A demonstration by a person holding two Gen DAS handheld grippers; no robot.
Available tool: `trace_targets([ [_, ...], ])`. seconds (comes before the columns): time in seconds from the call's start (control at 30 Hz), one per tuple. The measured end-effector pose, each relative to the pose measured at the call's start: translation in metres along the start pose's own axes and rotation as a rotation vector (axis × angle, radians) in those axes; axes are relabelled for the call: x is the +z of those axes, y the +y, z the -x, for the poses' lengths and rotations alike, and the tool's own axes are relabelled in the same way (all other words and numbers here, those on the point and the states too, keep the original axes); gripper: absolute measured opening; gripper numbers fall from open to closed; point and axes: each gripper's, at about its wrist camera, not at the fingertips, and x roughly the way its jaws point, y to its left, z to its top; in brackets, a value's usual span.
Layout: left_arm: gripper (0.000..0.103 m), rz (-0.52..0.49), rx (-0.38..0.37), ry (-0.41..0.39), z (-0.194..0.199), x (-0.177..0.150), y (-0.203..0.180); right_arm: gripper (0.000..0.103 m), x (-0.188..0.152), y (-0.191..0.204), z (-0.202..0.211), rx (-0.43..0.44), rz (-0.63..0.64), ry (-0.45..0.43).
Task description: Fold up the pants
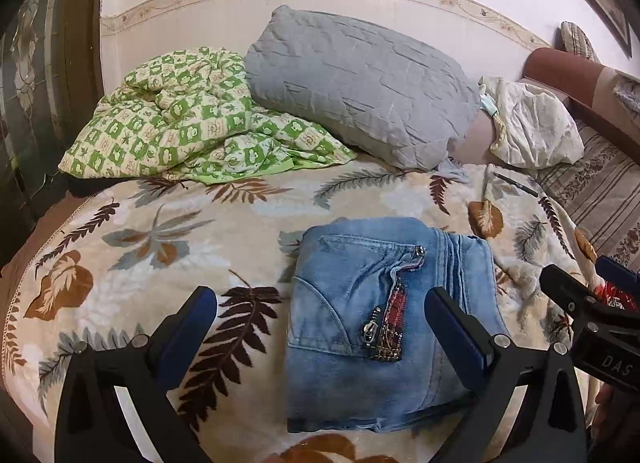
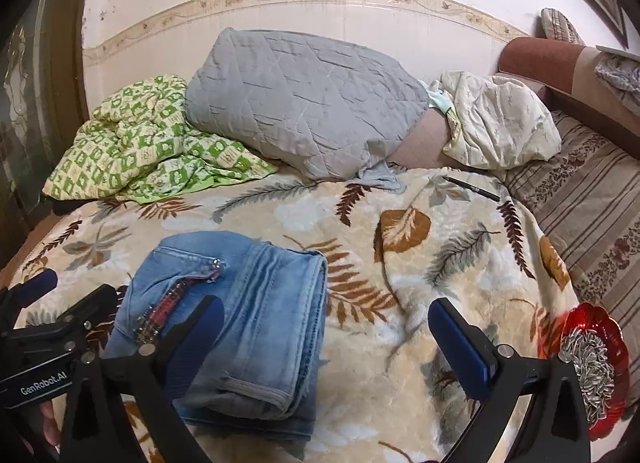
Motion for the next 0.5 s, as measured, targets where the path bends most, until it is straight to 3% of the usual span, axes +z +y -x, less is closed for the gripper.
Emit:
trace_targets([
  [0.17,0.103,0.031,0.019,-0.098,0.022,0.004,0.002,0.103,0.003,-0.010,0.018,-0.002,-0.032,-0.058],
  [0.27,0.103,0.056,-0.038,-0.026,0.012,0.000,0.010,0.103,0.001,-0.012,0.013,0.013,-0.035,-0.027],
  [0.37,0.103,0.020,-0.001,0.018,0.002,-0.010,0.014,0.103,-0.007,-0.013,0.000,0.048,-0.029,0.043],
  [0.5,0.103,0.017,-0.005,0.073,-0.006,-0.022,0.022,0.103,-0.021,-0.012,-0.014,0.067,0.008,0.105],
])
